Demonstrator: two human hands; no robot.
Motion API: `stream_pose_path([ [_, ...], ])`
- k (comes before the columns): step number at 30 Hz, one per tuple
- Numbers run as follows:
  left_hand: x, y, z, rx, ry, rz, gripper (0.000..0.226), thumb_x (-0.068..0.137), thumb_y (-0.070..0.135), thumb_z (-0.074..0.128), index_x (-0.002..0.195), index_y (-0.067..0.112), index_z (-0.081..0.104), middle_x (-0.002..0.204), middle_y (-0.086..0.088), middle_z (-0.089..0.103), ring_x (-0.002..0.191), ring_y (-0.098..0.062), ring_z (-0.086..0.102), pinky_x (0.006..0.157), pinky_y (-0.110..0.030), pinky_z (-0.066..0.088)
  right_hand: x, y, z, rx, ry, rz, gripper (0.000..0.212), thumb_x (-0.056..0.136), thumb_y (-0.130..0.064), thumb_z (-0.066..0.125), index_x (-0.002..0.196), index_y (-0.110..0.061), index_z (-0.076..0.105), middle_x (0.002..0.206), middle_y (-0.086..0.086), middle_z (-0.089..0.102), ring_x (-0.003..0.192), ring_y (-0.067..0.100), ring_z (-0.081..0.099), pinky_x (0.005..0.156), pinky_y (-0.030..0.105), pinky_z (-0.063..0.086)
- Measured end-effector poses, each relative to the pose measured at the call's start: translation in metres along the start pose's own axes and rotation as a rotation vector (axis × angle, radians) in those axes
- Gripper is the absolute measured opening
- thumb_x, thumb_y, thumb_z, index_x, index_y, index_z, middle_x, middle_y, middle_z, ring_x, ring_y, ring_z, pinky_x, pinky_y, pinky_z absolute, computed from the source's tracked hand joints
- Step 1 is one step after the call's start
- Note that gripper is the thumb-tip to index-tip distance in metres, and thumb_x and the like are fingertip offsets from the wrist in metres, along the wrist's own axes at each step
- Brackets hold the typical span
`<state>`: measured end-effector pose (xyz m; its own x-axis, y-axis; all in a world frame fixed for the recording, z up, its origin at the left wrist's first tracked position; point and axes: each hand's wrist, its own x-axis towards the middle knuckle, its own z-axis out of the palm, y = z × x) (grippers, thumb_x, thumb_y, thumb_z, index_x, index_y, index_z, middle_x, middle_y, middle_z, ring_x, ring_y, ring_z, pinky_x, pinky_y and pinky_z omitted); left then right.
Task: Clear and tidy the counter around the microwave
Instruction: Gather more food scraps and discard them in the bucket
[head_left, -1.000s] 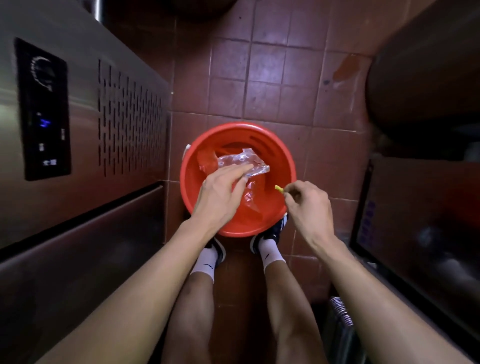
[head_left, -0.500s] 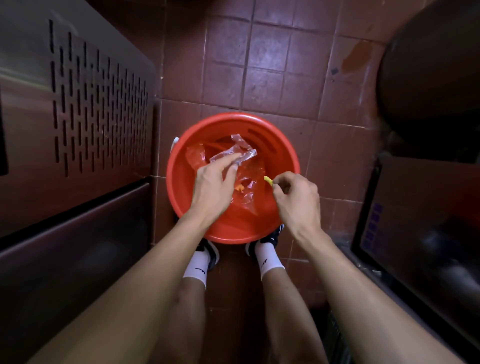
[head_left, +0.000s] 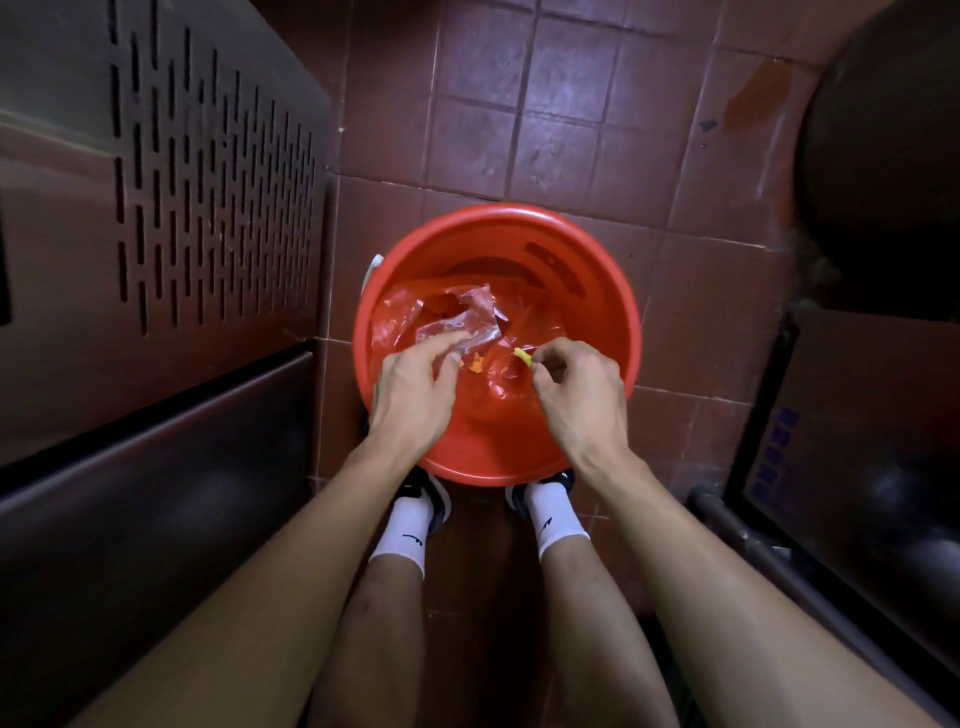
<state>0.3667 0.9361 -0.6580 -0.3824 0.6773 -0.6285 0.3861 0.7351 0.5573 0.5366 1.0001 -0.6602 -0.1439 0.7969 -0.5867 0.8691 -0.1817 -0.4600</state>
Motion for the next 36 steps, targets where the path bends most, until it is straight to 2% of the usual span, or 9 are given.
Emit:
stream_pose_path([
  [3,-0.005,-0.008,-0.006,0.102,-0.036,0.068,0.028,0.097,0.024,0.057,0.121,0.031,0.069,0.114,0.007,0.073,0.103,-0.018,0.067,0.097,-0.036,0.051,0.000,-0.001,0.007,0.006,0.011,0.016,0.010,0.090,-0.021,0.062,0.094,-0.024,0.071,0.096,-0.004,0.069,0.090,0.019,0.064,0.078,0.038,0.054],
  [7,-0.002,-0.028,-0.010,0.331,-0.139,0.236,0.029,0.096,0.025,0.055,0.120,0.034,0.068,0.127,0.012,0.066,0.126,-0.013,0.055,0.109,-0.044,0.037,-0.003,-0.002,0.010,0.002,0.008,0.020,0.008,0.089,-0.019,0.063,0.092,-0.023,0.069,0.094,-0.003,0.069,0.087,0.021,0.064,0.077,0.041,0.054],
  [11,0.002,-0.033,-0.012,0.554,-0.242,0.295,0.033,0.097,0.025,0.051,0.126,0.033,0.064,0.138,0.013,0.058,0.139,-0.012,0.040,0.115,-0.038,0.017,-0.005,-0.007,0.011,-0.021,-0.006,-0.015,0.008,0.090,-0.019,0.063,0.092,-0.023,0.069,0.094,-0.003,0.068,0.086,0.020,0.064,0.077,0.042,0.055],
  [14,0.004,-0.040,-0.011,0.634,-0.273,0.323,0.035,0.095,0.026,0.051,0.127,0.034,0.062,0.140,0.010,0.057,0.142,-0.012,0.036,0.116,-0.038,0.010,-0.003,-0.011,0.013,-0.035,-0.001,-0.032,0.008,0.091,-0.019,0.062,0.092,-0.023,0.069,0.095,-0.003,0.068,0.086,0.020,0.064,0.077,0.041,0.055],
  [18,0.005,-0.049,-0.008,0.735,-0.325,0.349,0.037,0.095,0.029,0.050,0.130,0.036,0.060,0.143,0.009,0.054,0.144,-0.014,0.032,0.116,-0.040,0.007,0.000,-0.016,0.019,-0.066,-0.001,-0.044,0.009,0.090,-0.021,0.062,0.094,-0.024,0.069,0.094,-0.003,0.068,0.085,0.021,0.065,0.075,0.041,0.055],
  [22,0.003,-0.044,-0.004,0.801,-0.375,0.361,0.041,0.096,0.027,0.049,0.135,0.037,0.055,0.151,0.008,0.045,0.148,-0.016,0.023,0.117,-0.044,0.012,-0.002,-0.020,0.024,-0.106,-0.043,-0.050,0.011,0.089,-0.020,0.062,0.094,-0.024,0.070,0.097,-0.002,0.068,0.089,0.022,0.065,0.077,0.039,0.054],
  [29,0.002,-0.050,-0.006,0.773,-0.383,0.319,0.048,0.097,0.025,0.047,0.144,0.035,0.045,0.159,0.004,0.032,0.152,-0.017,0.009,0.120,-0.043,0.012,-0.002,-0.023,0.035,-0.141,-0.075,-0.074,0.011,0.089,-0.019,0.061,0.094,-0.023,0.069,0.098,-0.001,0.068,0.090,0.024,0.066,0.076,0.041,0.055],
  [36,0.001,-0.057,-0.011,0.738,-0.334,0.339,0.044,0.099,0.027,0.044,0.143,0.029,0.048,0.154,0.003,0.041,0.151,-0.017,0.015,0.119,-0.041,0.014,0.008,-0.032,0.046,-0.161,-0.071,-0.111,0.013,0.089,-0.020,0.059,0.097,-0.023,0.069,0.097,0.001,0.067,0.091,0.026,0.064,0.076,0.039,0.053],
])
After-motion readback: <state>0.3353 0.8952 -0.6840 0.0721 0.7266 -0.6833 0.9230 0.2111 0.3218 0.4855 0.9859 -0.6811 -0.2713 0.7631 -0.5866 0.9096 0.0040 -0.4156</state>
